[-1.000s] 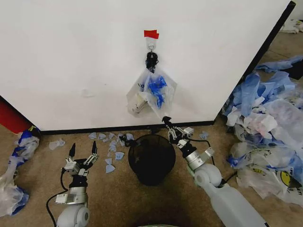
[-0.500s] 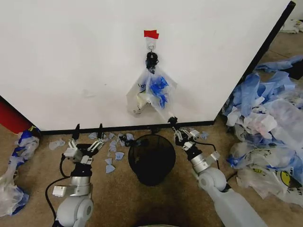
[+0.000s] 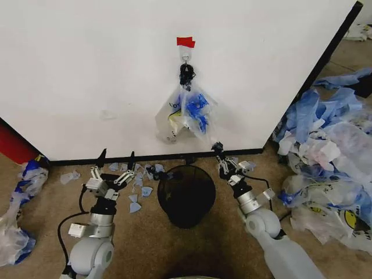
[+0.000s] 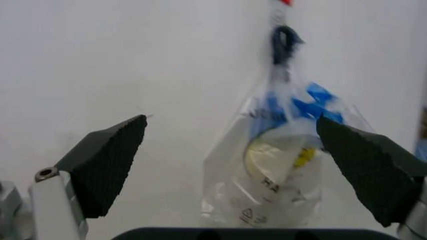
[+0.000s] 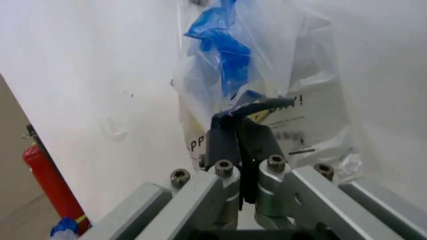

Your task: Pick up the garbage bag from the wall and place it over the trash bin.

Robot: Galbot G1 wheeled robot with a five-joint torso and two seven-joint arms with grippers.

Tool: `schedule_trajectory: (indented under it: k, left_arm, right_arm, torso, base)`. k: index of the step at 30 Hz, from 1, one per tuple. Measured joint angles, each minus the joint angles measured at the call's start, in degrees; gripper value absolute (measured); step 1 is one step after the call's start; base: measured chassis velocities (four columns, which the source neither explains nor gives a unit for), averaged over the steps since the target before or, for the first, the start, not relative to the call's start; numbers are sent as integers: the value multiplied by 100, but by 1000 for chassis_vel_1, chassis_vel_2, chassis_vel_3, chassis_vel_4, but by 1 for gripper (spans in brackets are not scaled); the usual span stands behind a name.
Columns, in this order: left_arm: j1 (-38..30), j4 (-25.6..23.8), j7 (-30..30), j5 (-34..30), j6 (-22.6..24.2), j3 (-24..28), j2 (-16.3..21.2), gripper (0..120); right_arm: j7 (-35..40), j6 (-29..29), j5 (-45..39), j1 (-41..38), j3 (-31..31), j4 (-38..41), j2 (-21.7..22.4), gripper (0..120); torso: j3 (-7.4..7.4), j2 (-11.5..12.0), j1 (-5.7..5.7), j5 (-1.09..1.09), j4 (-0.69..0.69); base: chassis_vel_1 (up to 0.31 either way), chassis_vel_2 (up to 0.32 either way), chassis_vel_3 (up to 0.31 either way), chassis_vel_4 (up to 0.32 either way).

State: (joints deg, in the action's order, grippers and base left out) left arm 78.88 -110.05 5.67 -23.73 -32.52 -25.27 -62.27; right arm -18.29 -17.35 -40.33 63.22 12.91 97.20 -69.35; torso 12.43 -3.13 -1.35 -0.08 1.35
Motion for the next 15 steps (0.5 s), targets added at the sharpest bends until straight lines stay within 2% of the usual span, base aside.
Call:
schedule_trajectory:
  k: [1,3,4,7,12,15]
  left_arm:
    - [0,0,0,0,0,0,0,100]
    - [-133,124,30,-3,4,101,363,100]
    - [-238,226,39,-26,11,165,658,100]
    - [-375,366,42,-79,38,221,1094,100]
    - [-481,380,33,-193,102,229,1423,100]
    - [-546,368,33,-256,122,257,1487,100]
  right_arm:
    - [0,0,0,0,0,0,0,0]
    - [2,4,31,-12,-15,0,-3,0]
    - [7,8,57,-18,-31,0,-7,0]
    - [13,12,119,-42,-81,0,-18,0]
    - [-34,30,169,-165,-290,-37,14,0]
    - [-111,31,321,-311,-486,-66,31,0]
  torso:
    - [0,0,0,0,0]
    - [0,0,0,-1,2]
    - [0,0,0,0,2]
    - [0,0,0,0,1]
    - [0,0,0,1,1]
    - [0,0,0,1,1]
  base:
    - [0,0,0,0]
    - [0,0,0,0]
    - [0,0,0,0]
    - [0,0,0,0]
    - [0,0,0,0]
    - [0,0,0,0]
